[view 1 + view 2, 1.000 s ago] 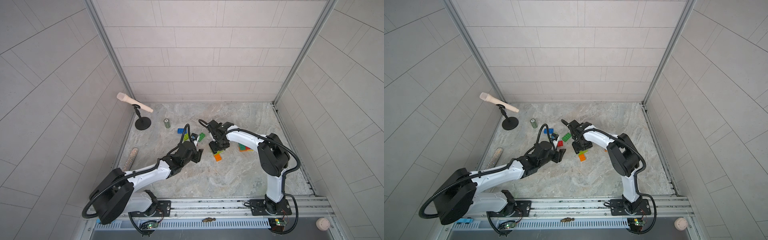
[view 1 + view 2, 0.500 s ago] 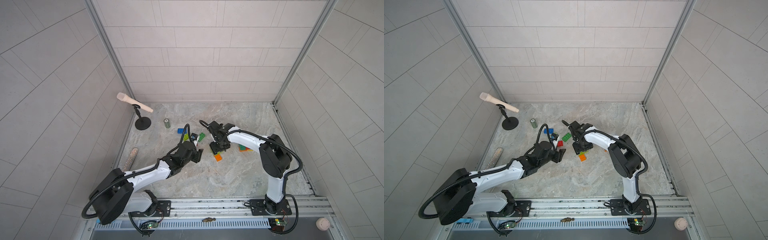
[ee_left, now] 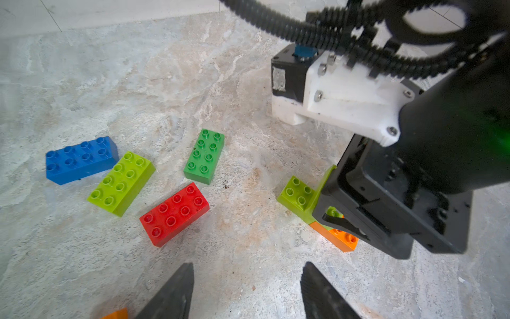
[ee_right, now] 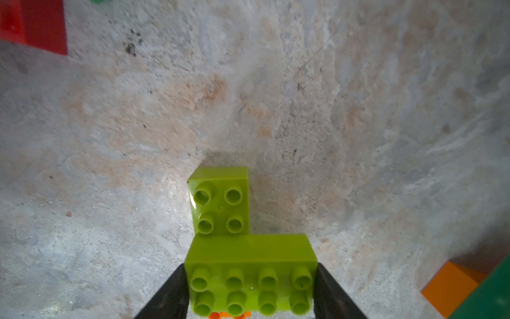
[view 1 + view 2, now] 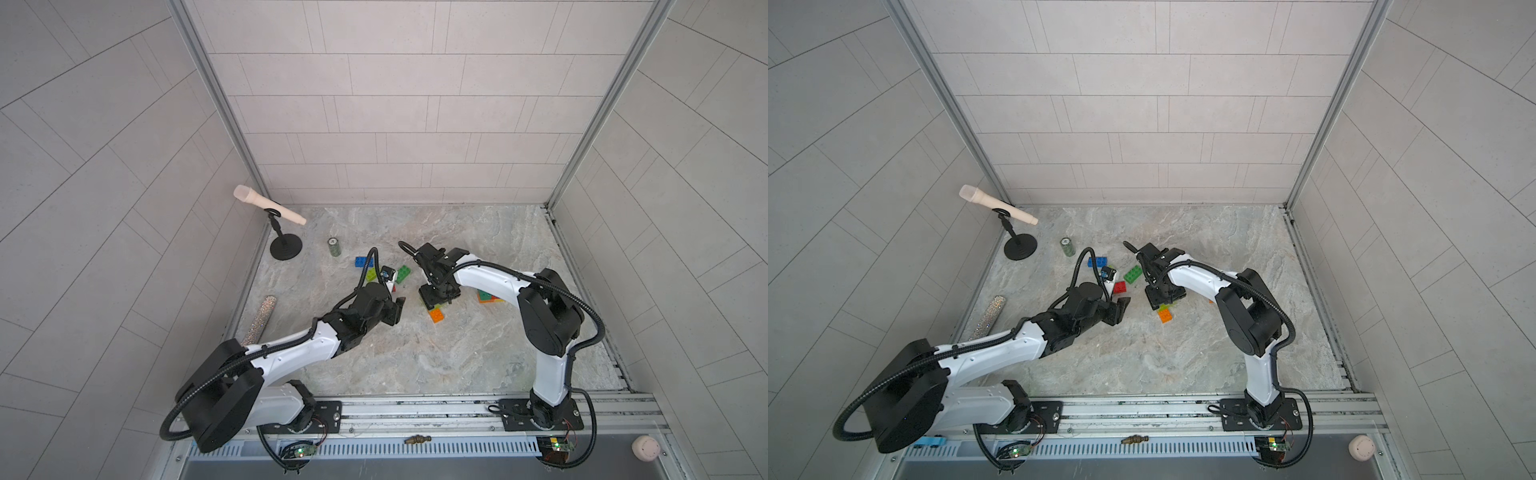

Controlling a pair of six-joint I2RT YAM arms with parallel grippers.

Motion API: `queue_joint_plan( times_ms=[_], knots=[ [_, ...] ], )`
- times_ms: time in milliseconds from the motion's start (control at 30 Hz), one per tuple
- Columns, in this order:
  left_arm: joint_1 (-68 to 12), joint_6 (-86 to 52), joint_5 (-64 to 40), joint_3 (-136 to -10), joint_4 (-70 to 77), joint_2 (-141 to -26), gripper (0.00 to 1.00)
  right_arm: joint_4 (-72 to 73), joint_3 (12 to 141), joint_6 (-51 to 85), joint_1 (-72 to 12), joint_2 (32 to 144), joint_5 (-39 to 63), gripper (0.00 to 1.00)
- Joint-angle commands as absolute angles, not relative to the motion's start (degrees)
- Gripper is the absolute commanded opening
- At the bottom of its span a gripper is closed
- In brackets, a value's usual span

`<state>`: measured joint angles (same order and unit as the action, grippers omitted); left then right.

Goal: Assemble a rectangle with lego
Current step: Assemble the lego brick with the lego brick.

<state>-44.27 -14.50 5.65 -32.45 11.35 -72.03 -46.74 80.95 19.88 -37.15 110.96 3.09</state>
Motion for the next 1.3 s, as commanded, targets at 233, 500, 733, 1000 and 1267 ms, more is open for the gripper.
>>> queue_joint_plan(
  times_ms=[233, 500, 733, 1000, 1267],
  knots=[
    [-43.73, -12.65, 10.53, -32.61, 8.57, -68.65, 0.66, -46.59, 74.05, 20.45, -38.02, 121.08, -3.44, 0.0],
    [-36.67, -20.04, 9.19, -36.67, -3.45, -68.99, 0.68, -45.9, 76.41, 19.68, -37.23, 116.22, 7.27, 0.07],
    [-28.09, -22.98, 6.29, -48.16, -29.05, -79.51, 0.67, -50.01, 79.7, 18.68, -37.09, 113.79, 4.88, 0.51],
    [-27.71, -22.21, 6.08, -53.0, -32.63, -89.09, 0.7, -51.67, 82.59, 18.7, -37.1, 111.82, 3.89, 0.85],
    [-27.49, -21.37, 5.29, -55.63, -34.9, -95.87, 0.65, -53.55, 83.67, 18.28, -36.96, 108.11, 3.08, 0.9]
  ],
)
